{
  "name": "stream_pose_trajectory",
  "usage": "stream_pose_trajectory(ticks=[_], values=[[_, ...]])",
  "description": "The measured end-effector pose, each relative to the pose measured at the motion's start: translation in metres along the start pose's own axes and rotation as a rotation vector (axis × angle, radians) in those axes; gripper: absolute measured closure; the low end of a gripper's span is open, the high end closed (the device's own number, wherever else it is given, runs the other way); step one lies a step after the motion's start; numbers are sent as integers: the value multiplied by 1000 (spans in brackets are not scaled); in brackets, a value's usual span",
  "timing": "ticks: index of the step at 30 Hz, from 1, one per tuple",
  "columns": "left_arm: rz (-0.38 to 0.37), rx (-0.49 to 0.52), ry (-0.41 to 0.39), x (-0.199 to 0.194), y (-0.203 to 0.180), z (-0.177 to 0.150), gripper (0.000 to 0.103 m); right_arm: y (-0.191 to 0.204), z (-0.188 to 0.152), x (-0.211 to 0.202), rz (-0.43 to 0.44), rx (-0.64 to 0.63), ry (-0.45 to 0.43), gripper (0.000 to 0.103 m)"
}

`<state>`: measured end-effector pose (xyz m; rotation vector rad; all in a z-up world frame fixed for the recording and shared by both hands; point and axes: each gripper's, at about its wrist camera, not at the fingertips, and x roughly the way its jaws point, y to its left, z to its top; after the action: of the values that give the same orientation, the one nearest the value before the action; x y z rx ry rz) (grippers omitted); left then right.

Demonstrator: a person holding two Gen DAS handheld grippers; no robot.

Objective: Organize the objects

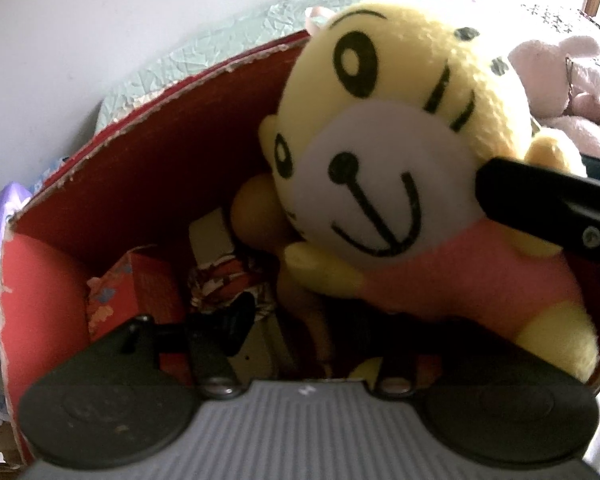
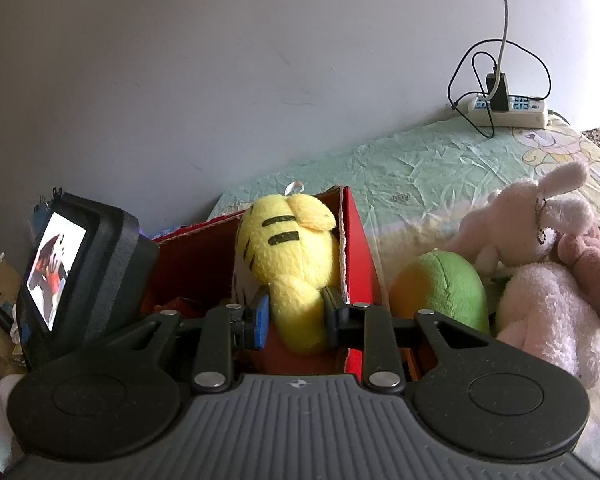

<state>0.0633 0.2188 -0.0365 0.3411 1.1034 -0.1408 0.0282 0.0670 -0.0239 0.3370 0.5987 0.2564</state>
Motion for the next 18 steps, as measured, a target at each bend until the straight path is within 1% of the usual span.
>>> stream_pose_trajectory(ticks=[2, 18], values=[[4, 4, -2, 3, 5, 2, 54, 0, -1, 0, 1, -8, -4, 76], [23, 4, -14, -3, 9, 7, 52, 1, -2, -1, 22, -58, -3, 76]])
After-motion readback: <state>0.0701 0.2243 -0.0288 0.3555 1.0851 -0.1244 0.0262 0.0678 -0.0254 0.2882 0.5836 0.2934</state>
